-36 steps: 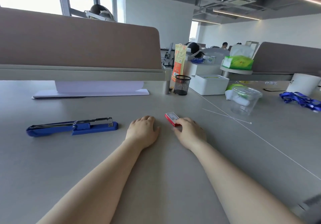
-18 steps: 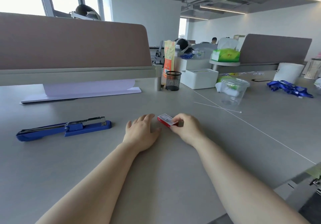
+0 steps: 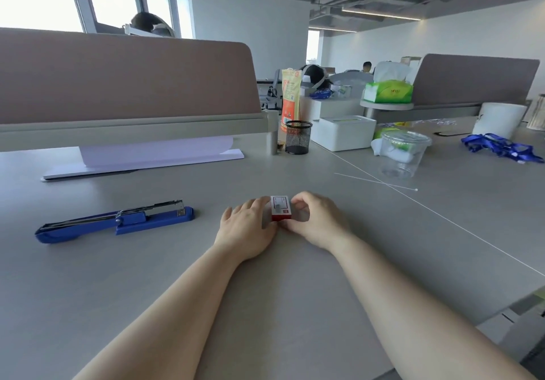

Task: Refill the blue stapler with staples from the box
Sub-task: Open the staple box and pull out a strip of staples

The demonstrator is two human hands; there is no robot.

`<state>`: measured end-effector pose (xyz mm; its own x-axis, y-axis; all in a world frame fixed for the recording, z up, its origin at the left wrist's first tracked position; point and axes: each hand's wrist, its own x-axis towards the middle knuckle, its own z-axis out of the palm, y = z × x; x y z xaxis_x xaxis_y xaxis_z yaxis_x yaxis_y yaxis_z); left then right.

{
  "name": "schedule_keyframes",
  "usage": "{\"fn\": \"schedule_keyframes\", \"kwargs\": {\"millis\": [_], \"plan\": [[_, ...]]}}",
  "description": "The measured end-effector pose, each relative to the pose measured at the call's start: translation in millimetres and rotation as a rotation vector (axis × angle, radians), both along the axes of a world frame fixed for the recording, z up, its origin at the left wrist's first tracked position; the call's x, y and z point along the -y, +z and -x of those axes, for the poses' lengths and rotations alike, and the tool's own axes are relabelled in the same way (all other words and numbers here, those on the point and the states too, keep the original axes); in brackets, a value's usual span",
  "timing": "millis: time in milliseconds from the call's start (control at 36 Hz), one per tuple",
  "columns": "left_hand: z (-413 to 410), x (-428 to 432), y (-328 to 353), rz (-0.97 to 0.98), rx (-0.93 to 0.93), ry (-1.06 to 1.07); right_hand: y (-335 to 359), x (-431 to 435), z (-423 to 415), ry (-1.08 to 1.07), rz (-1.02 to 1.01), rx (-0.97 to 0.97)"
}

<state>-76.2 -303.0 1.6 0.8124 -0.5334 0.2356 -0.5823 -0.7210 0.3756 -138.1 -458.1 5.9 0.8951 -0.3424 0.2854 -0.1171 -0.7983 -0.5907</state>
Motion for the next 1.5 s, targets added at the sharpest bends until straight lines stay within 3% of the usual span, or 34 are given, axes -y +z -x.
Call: {"fn": "schedule_keyframes", "kwargs": {"millis": [417, 611, 750, 833, 1361, 1500], "plan": [[-0.1, -0.1, 0.6, 0.002, 0.01, -0.049, -3.3, 8.1, -3.6, 0.025, -0.089, -0.023], [-0.6, -1.6, -1.9, 0.03, 0.075, -0.069, -7.8, 20.3, -8.9, -0.233, -0.052, 0.009], [-3.6, 0.0, -1.2, -0.001, -0.014, -0.007, -5.2, 13.4, -6.0, -0.109, -0.153, 0.019], [-3.7, 2.8, -2.6, -0.059, -0.009, -0.044, -2.6, 7.0, -4.5, -0.054, -0.093, -0.022], [-1.4, 4.2, -2.4, -0.05, 0.003, -0.05, -1.6, -3.5, -17.8, -0.093, 0.134, -0.036], [-3.3, 2.6, -2.5, -0.038, -0.015, -0.025, -3.5, 3.8, -19.2, -0.05, 0.033, -0.034]]}}
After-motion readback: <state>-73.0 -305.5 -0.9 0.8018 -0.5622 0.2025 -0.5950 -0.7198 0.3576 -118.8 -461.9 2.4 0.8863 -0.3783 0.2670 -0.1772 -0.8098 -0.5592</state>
